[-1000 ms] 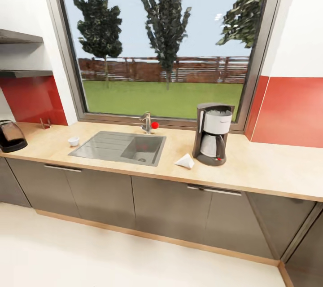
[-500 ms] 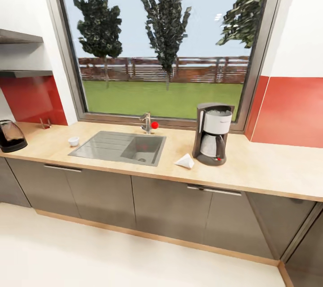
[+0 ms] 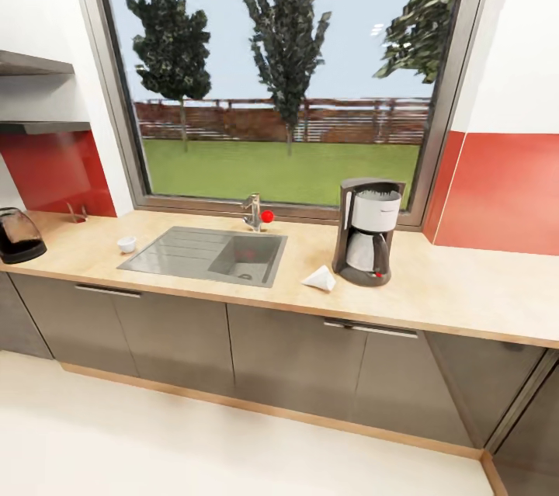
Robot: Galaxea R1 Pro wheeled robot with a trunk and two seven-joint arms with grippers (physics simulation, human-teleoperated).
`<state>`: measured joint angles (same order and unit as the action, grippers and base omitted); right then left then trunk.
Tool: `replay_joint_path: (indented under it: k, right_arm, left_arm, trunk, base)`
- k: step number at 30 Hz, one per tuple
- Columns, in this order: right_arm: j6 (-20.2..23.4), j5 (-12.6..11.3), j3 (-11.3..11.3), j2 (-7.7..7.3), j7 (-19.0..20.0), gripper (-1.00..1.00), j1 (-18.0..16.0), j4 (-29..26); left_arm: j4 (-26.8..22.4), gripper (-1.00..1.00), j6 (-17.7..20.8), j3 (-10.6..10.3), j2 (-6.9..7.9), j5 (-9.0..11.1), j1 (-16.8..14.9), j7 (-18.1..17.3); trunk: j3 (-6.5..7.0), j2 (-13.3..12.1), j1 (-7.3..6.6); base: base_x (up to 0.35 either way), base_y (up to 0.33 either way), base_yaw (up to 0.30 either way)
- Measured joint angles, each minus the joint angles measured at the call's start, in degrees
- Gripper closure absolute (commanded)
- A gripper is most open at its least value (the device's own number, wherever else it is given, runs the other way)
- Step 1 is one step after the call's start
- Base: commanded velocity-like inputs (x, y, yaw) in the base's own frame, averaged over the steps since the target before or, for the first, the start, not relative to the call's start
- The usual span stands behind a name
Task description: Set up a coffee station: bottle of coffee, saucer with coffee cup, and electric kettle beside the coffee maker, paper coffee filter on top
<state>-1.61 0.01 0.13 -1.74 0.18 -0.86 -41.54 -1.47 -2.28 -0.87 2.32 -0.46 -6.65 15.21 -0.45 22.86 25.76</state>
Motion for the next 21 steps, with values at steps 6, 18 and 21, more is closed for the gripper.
replay_joint_path:
  k: [6,18,21]
  right_arm:
    - [0.12,0.00,0.11,1.91,-0.02,-1.00,-0.01,-14.71]
    - [0.69,-0.06,3.10,4.69,0.10,-1.00,-13.10,-22.67]
    - [0.77,-0.07,5.90,4.79,-0.02,-1.00,-15.83,-22.79]
  left_arm:
    - [0.00,-1.00,0.08,-0.15,-0.05,-0.07,0.00,-0.49]
    - [0.07,-1.00,0.20,-0.10,0.11,-0.01,0.00,-0.59]
    - [0.08,-1.00,0.18,-0.10,0.02,0.08,0.00,-0.59]
  trunk:
    - [0.00,0.00,0.00]
    - [0.00,0.00,-0.01]
    - [0.00,0.00,-0.01]
  base:
    - [0.000,0.000,0.000]
    - [0.023,0.000,0.000]
    - [0.111,0.000,0.000]
